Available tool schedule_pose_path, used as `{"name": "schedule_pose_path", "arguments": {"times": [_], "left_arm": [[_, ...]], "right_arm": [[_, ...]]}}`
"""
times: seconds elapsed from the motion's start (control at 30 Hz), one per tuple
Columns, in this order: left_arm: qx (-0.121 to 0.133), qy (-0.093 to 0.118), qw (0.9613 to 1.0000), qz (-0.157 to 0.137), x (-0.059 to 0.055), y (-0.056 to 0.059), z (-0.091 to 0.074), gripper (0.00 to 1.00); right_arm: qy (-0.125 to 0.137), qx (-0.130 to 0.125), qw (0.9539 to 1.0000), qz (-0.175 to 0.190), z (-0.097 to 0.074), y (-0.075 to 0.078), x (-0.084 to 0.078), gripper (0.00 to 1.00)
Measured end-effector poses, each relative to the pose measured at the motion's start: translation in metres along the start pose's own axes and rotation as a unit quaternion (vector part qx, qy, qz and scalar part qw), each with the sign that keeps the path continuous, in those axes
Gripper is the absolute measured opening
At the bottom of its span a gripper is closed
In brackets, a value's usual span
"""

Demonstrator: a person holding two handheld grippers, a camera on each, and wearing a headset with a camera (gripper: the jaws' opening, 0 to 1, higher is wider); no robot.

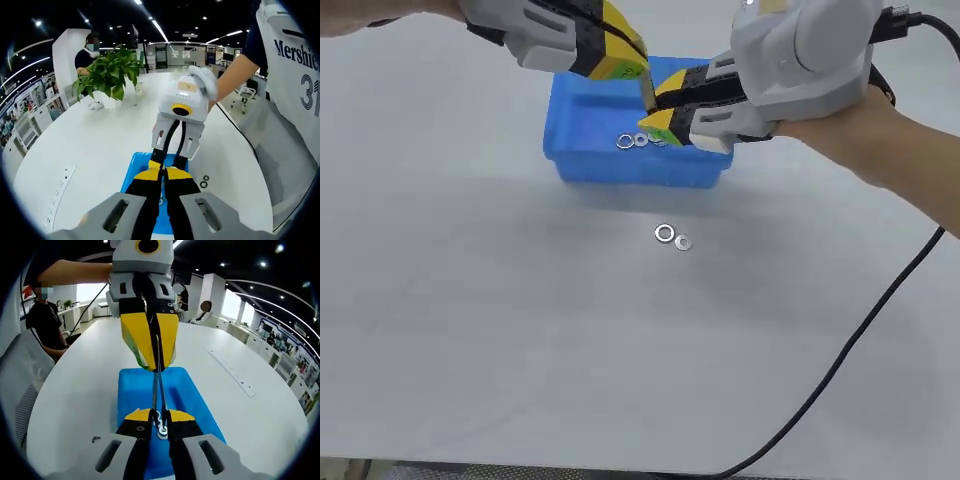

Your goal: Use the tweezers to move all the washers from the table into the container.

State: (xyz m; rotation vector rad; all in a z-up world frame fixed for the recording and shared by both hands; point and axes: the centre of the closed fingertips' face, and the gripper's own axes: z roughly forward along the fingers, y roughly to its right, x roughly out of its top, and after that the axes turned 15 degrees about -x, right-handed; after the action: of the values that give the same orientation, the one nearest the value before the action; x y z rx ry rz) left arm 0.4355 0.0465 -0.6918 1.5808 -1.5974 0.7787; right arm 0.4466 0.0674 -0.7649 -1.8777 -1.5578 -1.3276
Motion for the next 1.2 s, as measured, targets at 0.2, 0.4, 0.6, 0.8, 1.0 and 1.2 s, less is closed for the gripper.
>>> {"name": "schedule_pose_path", "arguments": {"times": [0.2, 0.4, 0.6, 0.8, 1.0, 1.2], "left_arm": [[0.004, 0.003, 1.0000, 0.004, 0.012, 0.010, -0.003, 0.05], [0.011, 0.016, 0.9998, -0.002, 0.024, 0.021, -0.012, 0.05], [0.019, 0.024, 0.9995, 0.011, 0.038, 0.038, -0.014, 0.05], [0.021, 0.041, 0.9990, 0.001, 0.044, 0.056, -0.013, 0.05], [0.027, 0.033, 0.9990, -0.012, 0.048, 0.067, -0.010, 0.05], [0.020, 0.014, 0.9997, -0.009, 0.042, 0.076, -0.004, 0.05]], "right_arm": [[0.008, -0.003, 0.9999, -0.005, -0.012, -0.002, 0.010, 0.13], [0.021, -0.004, 0.9996, -0.018, -0.027, -0.006, 0.024, 0.13], [0.035, 0.001, 0.9990, -0.027, -0.043, -0.014, 0.034, 0.13], [0.043, 0.015, 0.9980, -0.044, -0.056, -0.030, 0.037, 0.12], [0.047, 0.021, 0.9970, -0.058, -0.063, -0.042, 0.041, 0.12], [0.047, 0.027, 0.9969, -0.057, -0.066, -0.053, 0.038, 0.12]]}}
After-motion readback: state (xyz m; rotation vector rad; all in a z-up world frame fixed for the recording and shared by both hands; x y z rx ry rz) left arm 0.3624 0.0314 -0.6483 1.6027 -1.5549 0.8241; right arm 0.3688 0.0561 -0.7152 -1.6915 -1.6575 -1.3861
